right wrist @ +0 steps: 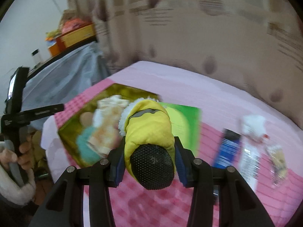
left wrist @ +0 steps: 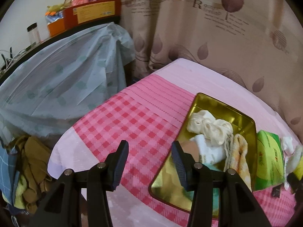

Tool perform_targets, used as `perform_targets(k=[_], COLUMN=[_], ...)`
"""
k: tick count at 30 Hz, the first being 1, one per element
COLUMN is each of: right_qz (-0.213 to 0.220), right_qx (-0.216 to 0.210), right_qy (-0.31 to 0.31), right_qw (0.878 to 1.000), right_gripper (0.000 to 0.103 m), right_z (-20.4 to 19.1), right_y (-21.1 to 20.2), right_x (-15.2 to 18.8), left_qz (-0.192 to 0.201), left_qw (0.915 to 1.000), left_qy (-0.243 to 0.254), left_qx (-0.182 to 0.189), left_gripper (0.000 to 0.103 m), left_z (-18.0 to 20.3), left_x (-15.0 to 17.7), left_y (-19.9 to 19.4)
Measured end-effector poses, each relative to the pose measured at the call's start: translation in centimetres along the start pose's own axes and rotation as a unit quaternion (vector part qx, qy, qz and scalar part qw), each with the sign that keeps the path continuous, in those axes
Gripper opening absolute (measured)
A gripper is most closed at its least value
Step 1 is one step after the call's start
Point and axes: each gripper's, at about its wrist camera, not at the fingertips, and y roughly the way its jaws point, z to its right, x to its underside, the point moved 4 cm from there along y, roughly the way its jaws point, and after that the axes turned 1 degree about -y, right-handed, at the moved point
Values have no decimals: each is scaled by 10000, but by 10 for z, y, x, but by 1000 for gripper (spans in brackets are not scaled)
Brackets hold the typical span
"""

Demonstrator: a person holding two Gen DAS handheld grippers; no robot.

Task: Organize soft objects
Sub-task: 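Lower the yellow plush item into the tin and open the right tool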

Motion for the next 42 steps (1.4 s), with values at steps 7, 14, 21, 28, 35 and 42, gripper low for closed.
perform_targets(k=[7,14,21,28,35,42], right_qz=[-140,-378,-551,-683,-584,-409], right_qx=[-550,-754,-707,-669,-654,-679], right_qy=[-423,-647,-654,-635,-619,-541], right_qw=[9975,9943,9938,9934,9942,9954], right_gripper=[42,42,44,46,62,72], right_z=[-70,-107,-114,-115,-116,-111], right_y=[41,69,93,109,106,86], right_x=[-24,-32,-31,-24,-25,-26], left_qz=[66,1,-56,-84,-78,-64], left_qw=[9996,9991,9979,9977,9977,9984], left_qy=[-270,-420,-623,-639,-632,-530], left_qx=[-76,-72,-170,-222,-212,-176], left_gripper=[48,48,48,48,48,48], left_z=[-13,-22,-33,-35,-34,-29], left_x=[-4,-5,-5,-5,-5,-4], left_y=[-1,4,9,10,11,10])
